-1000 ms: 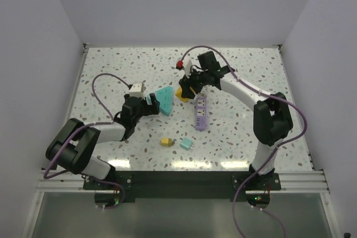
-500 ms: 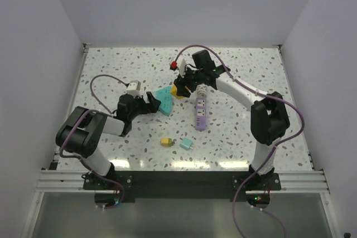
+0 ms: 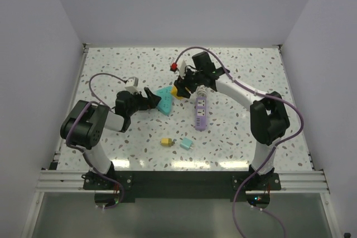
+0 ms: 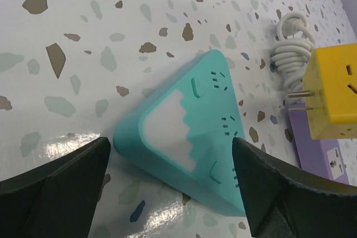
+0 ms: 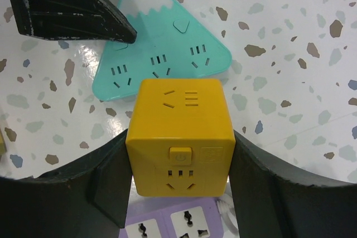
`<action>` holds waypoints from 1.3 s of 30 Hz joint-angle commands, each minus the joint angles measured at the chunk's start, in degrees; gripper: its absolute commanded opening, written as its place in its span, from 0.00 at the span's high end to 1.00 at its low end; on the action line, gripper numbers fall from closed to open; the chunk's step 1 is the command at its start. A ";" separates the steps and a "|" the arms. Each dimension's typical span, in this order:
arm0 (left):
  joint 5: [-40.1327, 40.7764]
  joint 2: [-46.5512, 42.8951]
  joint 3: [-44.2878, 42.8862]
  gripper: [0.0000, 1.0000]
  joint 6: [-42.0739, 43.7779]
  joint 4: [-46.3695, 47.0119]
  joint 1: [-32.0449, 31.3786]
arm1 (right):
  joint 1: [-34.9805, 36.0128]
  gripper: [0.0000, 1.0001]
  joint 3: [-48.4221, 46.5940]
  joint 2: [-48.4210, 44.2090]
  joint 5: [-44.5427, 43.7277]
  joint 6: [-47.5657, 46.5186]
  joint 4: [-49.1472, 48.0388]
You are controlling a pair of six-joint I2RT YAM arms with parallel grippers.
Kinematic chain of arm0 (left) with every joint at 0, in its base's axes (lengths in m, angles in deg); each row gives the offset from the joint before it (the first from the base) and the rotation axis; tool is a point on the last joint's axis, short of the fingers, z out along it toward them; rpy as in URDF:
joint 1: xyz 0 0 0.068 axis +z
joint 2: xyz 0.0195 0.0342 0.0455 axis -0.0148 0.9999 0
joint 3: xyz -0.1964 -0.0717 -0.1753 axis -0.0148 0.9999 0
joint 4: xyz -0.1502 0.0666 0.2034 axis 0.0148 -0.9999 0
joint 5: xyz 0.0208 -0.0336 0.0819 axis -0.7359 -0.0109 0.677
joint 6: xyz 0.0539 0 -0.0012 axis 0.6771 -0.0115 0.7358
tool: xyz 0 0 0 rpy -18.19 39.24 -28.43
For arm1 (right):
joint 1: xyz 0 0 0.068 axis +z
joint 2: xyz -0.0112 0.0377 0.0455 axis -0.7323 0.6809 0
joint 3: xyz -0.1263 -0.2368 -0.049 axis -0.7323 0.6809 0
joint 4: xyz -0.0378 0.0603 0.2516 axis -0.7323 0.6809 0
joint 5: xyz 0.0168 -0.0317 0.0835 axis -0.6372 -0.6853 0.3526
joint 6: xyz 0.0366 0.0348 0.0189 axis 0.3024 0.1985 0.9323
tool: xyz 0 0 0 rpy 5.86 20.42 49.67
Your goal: Insert the plug
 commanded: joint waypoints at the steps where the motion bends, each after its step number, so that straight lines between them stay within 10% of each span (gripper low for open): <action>1: -2.76 1.50 -1.98 0.05 -1.15 4.14 0.95 | 0.96 1.00 -0.85 -0.81 0.46 -0.46 -3.68; 18: -9.79 8.45 -6.38 0.29 -0.71 6.86 1.65 | 3.52 1.00 -7.10 4.21 -5.34 -3.10 -0.16; 27: -16.20 8.62 -7.25 0.56 3.33 6.17 1.74 | 3.43 1.00 -4.99 2.71 -10.52 -3.89 1.15; 35: -19.02 10.47 -10.77 1.00 7.82 -3.24 2.79 | 2.99 1.00 1.69 -2.82 -11.32 -2.49 -0.33; 39: -20.52 11.26 -11.56 1.00 8.26 -4.82 2.97 | 2.99 1.00 4.06 -3.70 -13.68 -2.13 -1.39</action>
